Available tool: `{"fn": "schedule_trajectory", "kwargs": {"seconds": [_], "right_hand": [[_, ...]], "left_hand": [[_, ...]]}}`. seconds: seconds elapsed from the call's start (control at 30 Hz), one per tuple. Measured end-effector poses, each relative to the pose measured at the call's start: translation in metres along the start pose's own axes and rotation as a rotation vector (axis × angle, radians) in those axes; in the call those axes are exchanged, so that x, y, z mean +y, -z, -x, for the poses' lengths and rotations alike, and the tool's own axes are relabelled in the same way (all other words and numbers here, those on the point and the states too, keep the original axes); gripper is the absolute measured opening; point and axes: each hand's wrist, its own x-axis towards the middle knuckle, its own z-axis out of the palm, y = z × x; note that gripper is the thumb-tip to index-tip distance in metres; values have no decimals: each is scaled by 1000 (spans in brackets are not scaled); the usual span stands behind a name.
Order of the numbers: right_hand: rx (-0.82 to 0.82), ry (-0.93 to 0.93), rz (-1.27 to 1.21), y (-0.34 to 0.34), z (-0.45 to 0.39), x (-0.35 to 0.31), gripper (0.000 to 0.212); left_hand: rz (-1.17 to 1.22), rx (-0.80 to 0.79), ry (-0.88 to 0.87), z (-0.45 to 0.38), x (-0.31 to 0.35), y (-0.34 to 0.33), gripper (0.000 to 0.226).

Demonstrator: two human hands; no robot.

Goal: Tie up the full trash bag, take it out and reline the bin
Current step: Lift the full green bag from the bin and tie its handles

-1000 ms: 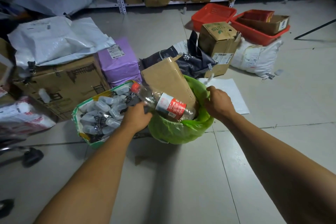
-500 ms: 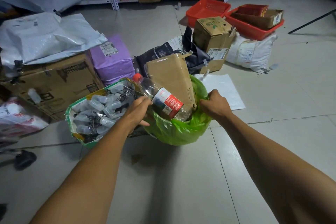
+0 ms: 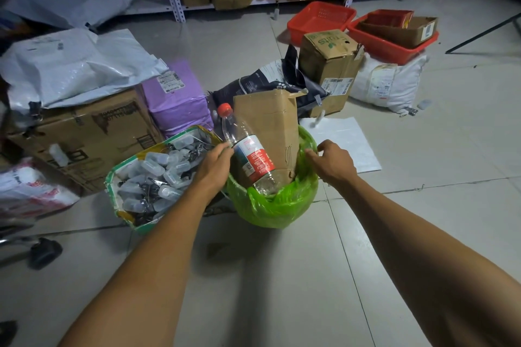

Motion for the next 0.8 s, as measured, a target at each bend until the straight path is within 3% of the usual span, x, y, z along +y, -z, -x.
{"fn": "schedule_trajectory", "kwargs": {"seconds": [0.07,0.17,0.3,0.47,0.53,0.63,0.73,0.8], "right_hand": [[3,-12,-27,-2,1,-1,29],[27,-46,15,-2,6,2,22],[-28,-53,104,1,8,10,25],[43,-31,104,0,1,18,61],[69,-33,-8,-2,0,20,63],[63,-35,-115,-4,-2,26,46],[-88,-97,-67,-6,-4,34,23],[-192,-111,-126,-9,-3,35,23]], "left_hand": [[2,2,-3,2,0,0,46],[-7,-32,-14,5,2,1,73],[-66,-36,-47,3,3,-2,65],[-130,-11,-90,0,1,1,58],[-179,23,-99,1,0,4,50],[-213,64,-103,2,-6,10,43],[-247,84,-103,-2,-14,13,32],[-256,69,-91,-6,-19,14,26]]}}
